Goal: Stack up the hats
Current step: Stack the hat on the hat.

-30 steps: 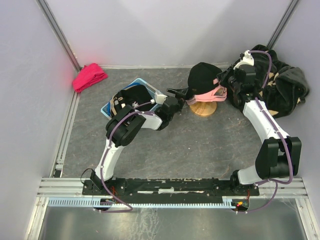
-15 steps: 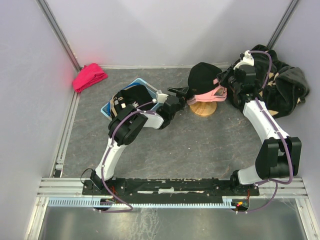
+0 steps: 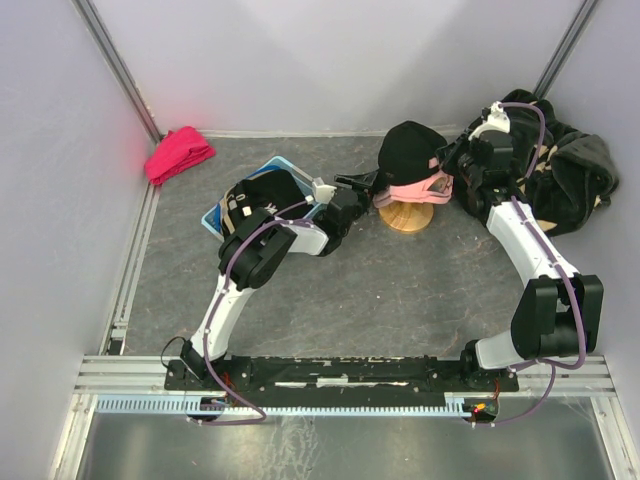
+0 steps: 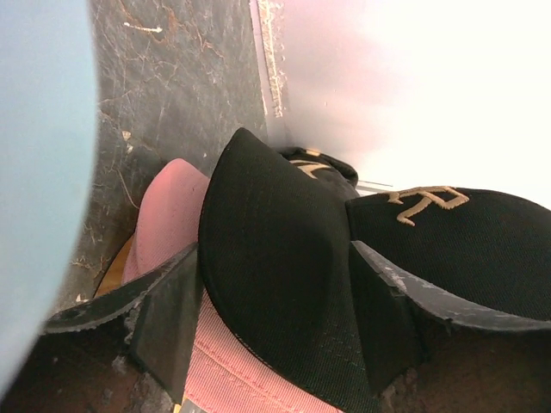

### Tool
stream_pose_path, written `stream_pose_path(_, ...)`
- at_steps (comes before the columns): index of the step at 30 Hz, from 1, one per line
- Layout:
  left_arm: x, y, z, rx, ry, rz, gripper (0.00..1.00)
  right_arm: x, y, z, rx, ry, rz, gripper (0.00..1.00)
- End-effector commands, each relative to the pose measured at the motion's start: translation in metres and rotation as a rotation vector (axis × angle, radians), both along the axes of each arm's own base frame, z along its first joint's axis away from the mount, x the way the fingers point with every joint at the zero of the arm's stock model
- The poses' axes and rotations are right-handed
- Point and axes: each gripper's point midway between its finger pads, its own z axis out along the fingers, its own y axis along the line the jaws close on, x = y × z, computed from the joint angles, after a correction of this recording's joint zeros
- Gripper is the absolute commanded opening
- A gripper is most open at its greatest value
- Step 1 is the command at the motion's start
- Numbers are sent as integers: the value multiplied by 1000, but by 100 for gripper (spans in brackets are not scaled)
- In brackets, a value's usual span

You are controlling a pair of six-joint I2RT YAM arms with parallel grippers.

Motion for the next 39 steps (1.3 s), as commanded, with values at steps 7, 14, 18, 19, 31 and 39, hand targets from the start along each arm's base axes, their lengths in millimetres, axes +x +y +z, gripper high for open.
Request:
stream_pose_path(7,3,10,-3,-80,-12,53,58,-23,-4,-57,-54,186,0,8)
stream_pose_path(14,1,21,-9,-60,-10,87,51,-24,-4,-54,-55,173,2,8)
stream_pose_path(18,-1,28,5,-70,-31,109,48,-24,-3,-50,-53,159,5,8)
stream_pose_path(19,-2,30,6,-68,-34,115,46,-23,-3,-49,-53,155,5,8)
stream_pose_path(31,-9,49,1,-50,-49,171,31,-23,1,-37,-52,120,16,8)
stream_pose_path(39,-9,57,10,-71,-117,193,26,-23,2,-24,-55,92,18,8)
